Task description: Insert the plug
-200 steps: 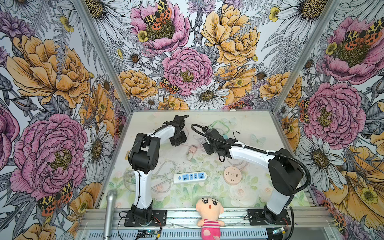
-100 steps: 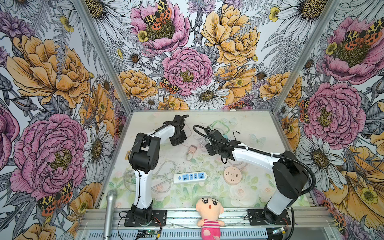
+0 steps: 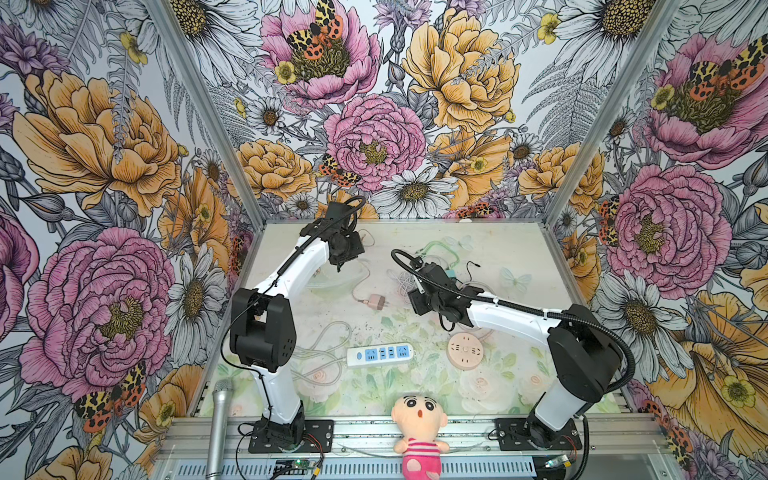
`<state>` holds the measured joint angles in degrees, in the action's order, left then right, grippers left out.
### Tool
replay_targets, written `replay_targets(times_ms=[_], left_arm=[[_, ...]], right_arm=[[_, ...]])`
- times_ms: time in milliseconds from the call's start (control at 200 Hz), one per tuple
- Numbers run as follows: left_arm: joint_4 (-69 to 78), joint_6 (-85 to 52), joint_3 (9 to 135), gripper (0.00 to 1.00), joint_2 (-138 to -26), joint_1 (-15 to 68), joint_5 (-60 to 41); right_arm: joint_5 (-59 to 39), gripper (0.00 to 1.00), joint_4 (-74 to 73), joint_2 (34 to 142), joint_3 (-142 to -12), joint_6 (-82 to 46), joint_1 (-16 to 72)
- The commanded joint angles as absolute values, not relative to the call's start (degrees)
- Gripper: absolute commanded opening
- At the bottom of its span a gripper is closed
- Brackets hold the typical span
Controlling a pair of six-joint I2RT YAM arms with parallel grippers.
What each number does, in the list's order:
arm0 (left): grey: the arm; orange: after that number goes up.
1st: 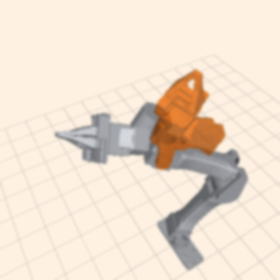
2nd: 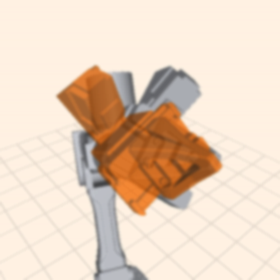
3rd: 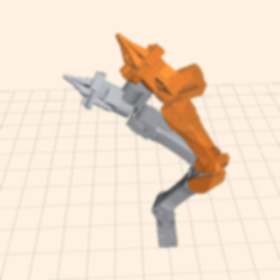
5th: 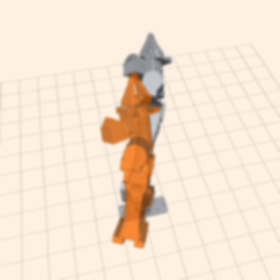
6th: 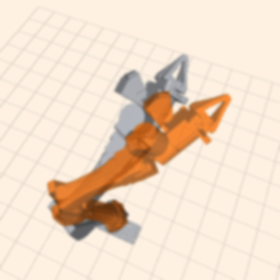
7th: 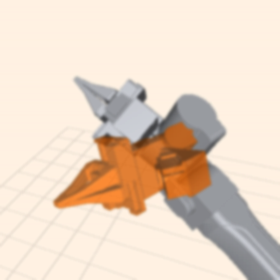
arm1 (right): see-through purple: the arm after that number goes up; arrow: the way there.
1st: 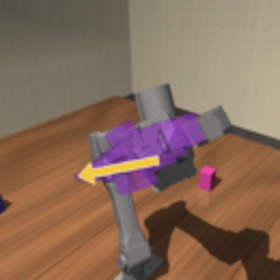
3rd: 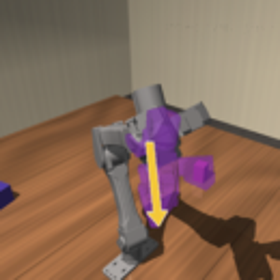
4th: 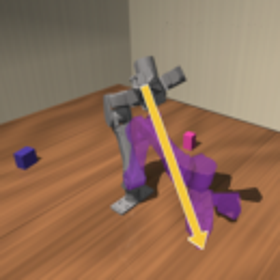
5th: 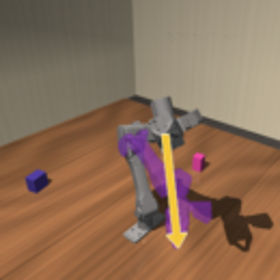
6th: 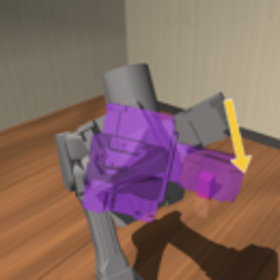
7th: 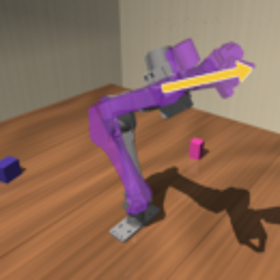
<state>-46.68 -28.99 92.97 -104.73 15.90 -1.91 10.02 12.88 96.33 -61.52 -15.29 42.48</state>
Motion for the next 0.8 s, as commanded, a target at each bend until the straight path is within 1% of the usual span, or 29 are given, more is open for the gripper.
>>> replay_targets(times_ms=[0,200,265,305,395,470,515,550,731,796], left_arm=[[-48.81,-26.74,92.07,0.00,-101.73,15.94,-0.53],[-48.95,-26.89,87.38,0.00,-100.55,13.42,1.23],[-48.91,-26.98,85.96,0.02,-101.18,12.61,1.41],[-48.89,-27.22,85.25,0.06,-101.71,12.02,1.53],[-48.86,-27.42,84.38,0.21,-102.68,11.18,1.91],[-48.95,-26.91,84.07,0.28,-102.92,11.16,1.81],[-48.92,-26.49,83.94,0.37,-102.75,11.31,1.76],[-48.87,-26.12,83.78,0.41,-102.50,11.58,1.76],[-48.86,-26.40,81.25,0.49,-99.64,13.01,1.38],[-48.79,-26.58,79.64,0.50,-97.80,14.30,1.68]], right_arm=[[6.74,0.60,8.55,94.41,-60.85,-18.71,43.06],[6.01,0.60,8.49,95.44,-61.51,-18.66,43.78],[5.93,0.60,8.48,95.84,-62.08,-18.02,44.14],[5.89,0.60,8.56,96.39,-62.67,-17.33,44.33],[5.98,0.60,8.56,97.37,-63.82,-16.64,44.67],[6.22,0.61,8.61,97.91,-64.41,-16.76,44.72],[6.47,0.61,8.60,98.00,-64.59,-16.79,44.65],[6.80,0.61,8.70,97.95,-64.60,-16.79,44.73],[9.59,0.61,10.32,96.43,-63.73,-15.66,44.65],[11.00,0.61,10.87,95.38,-62.87,-14.80,44.53]])
